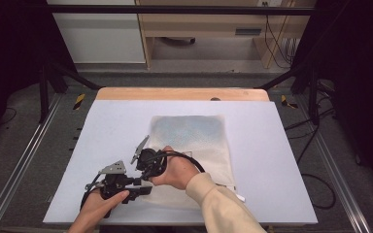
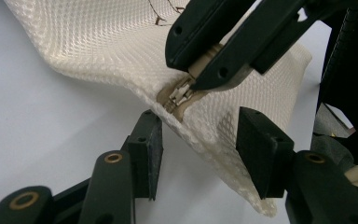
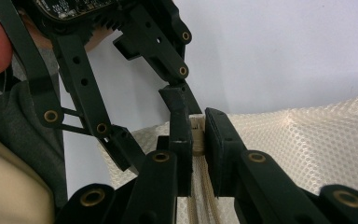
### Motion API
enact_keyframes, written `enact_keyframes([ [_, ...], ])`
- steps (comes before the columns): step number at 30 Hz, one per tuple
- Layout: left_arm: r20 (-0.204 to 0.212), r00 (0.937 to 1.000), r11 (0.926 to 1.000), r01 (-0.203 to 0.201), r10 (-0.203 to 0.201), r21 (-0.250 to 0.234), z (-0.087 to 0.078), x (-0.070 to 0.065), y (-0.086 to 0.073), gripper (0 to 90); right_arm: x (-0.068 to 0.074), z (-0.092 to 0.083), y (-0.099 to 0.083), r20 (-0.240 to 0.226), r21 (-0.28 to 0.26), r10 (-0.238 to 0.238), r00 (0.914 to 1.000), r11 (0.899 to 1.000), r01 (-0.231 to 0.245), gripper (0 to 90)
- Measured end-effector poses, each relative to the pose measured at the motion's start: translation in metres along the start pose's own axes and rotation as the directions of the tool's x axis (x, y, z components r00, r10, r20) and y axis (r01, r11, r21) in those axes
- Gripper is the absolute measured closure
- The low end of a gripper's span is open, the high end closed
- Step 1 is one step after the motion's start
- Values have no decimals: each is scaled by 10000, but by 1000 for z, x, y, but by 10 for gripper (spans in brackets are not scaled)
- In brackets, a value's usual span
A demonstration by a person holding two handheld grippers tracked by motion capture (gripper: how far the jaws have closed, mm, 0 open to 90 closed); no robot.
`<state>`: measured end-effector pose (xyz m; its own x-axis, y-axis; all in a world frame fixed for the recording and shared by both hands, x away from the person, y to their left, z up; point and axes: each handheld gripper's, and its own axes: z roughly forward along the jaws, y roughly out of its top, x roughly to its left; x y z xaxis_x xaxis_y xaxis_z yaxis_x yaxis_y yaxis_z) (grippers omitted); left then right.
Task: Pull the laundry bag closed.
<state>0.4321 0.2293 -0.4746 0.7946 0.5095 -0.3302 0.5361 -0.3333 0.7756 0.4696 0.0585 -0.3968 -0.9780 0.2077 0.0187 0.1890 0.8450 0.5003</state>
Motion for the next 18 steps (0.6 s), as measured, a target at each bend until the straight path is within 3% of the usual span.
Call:
enact_keyframes([
  [8, 84, 10000, 9999, 23, -24, 108, 4, 4, 0, 555, 0, 3, 0, -42, 46, -38, 10000, 10000, 38, 819],
  [18, 64, 10000, 9999, 69, -69, 126, 6, 8, 2, 677, 1, 3, 0, -46, -23, 68, 10000, 10000, -68, 819],
])
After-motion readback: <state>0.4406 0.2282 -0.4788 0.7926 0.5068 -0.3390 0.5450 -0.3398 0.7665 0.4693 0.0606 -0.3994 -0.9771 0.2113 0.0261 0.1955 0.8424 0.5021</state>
